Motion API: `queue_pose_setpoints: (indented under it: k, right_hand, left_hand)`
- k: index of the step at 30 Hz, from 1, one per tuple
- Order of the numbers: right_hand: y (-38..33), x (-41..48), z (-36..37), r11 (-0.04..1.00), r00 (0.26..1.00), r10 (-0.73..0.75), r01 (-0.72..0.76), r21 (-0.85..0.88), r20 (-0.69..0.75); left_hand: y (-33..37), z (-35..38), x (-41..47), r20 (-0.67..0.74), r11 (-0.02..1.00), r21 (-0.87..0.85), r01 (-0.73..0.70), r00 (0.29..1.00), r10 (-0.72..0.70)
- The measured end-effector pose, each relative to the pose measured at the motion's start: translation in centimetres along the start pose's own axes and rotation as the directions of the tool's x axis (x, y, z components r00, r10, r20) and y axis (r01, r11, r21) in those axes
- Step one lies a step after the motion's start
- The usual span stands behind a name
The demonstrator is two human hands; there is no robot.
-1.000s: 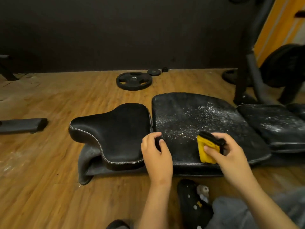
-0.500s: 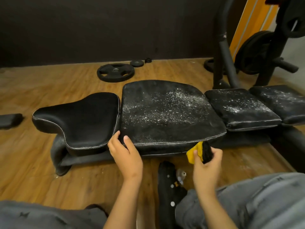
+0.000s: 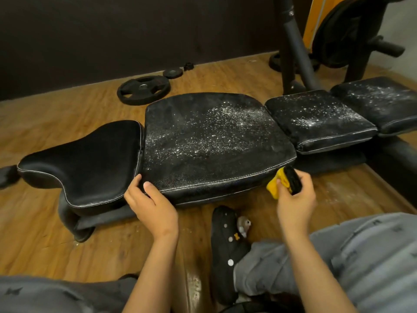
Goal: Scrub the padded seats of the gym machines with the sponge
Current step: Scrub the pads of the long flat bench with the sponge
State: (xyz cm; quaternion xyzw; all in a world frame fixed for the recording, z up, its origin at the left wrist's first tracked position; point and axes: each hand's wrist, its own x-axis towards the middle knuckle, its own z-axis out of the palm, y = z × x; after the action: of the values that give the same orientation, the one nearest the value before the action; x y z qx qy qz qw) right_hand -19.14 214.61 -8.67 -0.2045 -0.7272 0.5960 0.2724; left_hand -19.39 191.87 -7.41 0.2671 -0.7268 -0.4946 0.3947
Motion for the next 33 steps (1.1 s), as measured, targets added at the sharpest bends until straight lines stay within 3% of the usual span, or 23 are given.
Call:
queue_pose_setpoints:
  k: [5,10,15,19,25,33]
  right_hand:
    - [-0.7,-3.9,1.1,0.997,0.986,-0.076,0.075,0.014,0.150]
    - [0.8,3.2,0.1,0.988,0.994,0.098,-0.091,0.124,-0.047]
    - [2.0,8.3,-0.8,0.977,0.987,0.159,-0.161,0.139,0.019]
    - [1.7,4.0,-0.1,0.938,0.967,0.254,-0.246,0.244,-0.003]
    - [0.9,-3.3,2.5,0.864,0.915,0.389,-0.403,0.301,0.108]
    - [2.7,3.3,1.0,0.773,0.858,0.504,-0.498,0.393,0.095]
  left_hand:
    - [-0.1,0.1,0.0,-0.006,1.000,0.026,-0.006,1.000,0.006]
    - [-0.3,0.0,0.1,-0.001,1.000,0.016,-0.017,1.000,0.017]
    - [-0.3,0.2,0.1,-0.017,1.000,0.004,-0.029,0.999,0.029]
    - [0.1,0.4,0.0,-0.047,1.000,0.001,-0.008,0.999,0.008]
    - [0.3,0.6,0.0,-0.068,1.000,0.010,-0.003,0.998,0.004]
    - [0.0,0.1,0.0,-0.017,1.000,0.014,-0.004,1.000,0.004]
